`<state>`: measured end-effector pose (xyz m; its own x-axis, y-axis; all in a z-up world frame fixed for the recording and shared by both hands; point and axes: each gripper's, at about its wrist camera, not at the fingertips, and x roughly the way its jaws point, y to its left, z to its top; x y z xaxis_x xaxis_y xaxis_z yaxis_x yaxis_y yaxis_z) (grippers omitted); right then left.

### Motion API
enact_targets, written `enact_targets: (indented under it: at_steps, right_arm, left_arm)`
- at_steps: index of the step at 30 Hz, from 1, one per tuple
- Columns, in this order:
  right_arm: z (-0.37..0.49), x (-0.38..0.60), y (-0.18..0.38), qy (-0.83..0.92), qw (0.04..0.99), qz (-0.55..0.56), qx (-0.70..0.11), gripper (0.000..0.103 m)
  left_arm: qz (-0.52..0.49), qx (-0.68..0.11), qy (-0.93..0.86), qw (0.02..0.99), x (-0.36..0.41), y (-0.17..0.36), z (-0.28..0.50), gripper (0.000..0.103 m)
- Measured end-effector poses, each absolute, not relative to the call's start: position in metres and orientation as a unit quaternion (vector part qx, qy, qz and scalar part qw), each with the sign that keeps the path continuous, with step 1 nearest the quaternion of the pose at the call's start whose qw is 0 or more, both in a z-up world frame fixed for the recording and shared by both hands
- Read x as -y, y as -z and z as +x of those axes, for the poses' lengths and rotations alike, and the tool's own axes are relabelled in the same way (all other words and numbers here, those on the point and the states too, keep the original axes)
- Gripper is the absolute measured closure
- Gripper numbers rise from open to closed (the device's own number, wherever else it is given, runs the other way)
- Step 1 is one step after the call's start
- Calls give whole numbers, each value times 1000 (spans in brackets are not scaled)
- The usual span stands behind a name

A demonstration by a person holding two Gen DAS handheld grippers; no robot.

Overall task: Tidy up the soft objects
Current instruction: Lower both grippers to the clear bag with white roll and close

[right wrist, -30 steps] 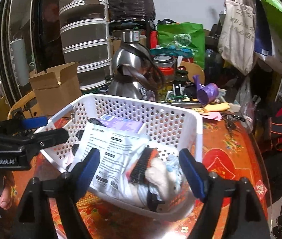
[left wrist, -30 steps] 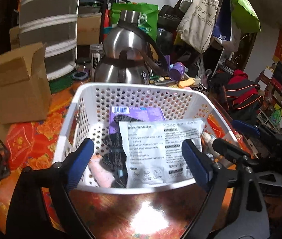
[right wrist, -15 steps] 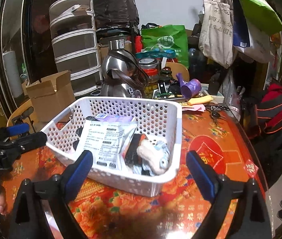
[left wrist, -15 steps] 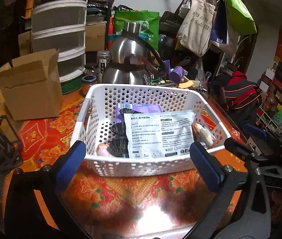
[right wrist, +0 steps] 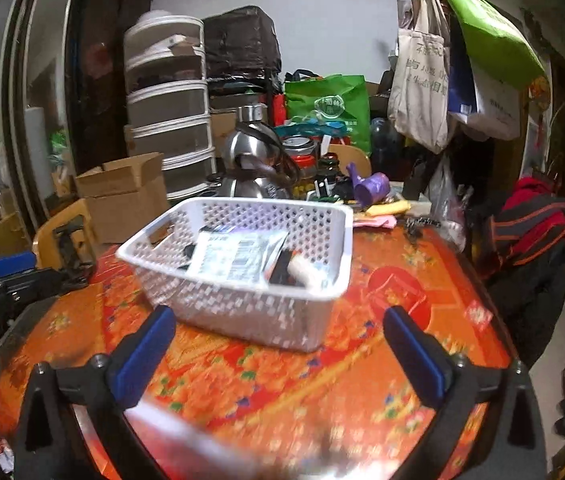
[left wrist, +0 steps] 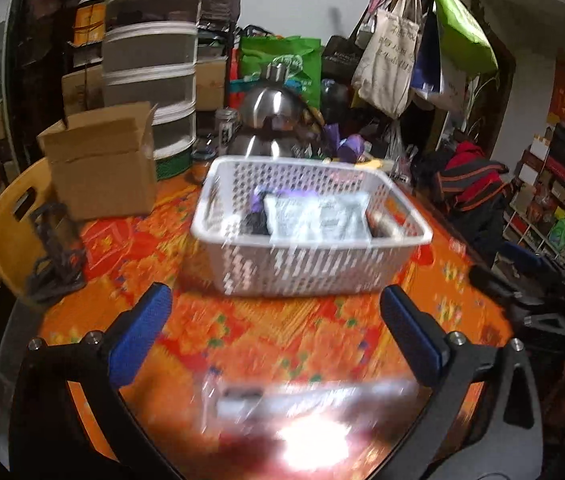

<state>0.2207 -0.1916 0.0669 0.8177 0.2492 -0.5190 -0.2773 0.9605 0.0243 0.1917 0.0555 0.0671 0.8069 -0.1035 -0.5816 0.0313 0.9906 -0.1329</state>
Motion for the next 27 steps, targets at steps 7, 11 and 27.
enact_targets:
  at_steps: [7, 11, 27]
  right_arm:
    - [184, 215, 7, -140, 920, 17, -365, 0]
    - [174, 214, 39, -143, 905, 16, -399, 0]
    - [178, 180, 80, -190, 876, -25, -443, 42]
  left_arm:
    - [-50, -363, 34, 930, -72, 7, 158, 0]
    - [-58, -409, 32, 910, -77, 49, 162, 0]
    - [-70, -459, 27, 885, -88, 99, 185, 7]
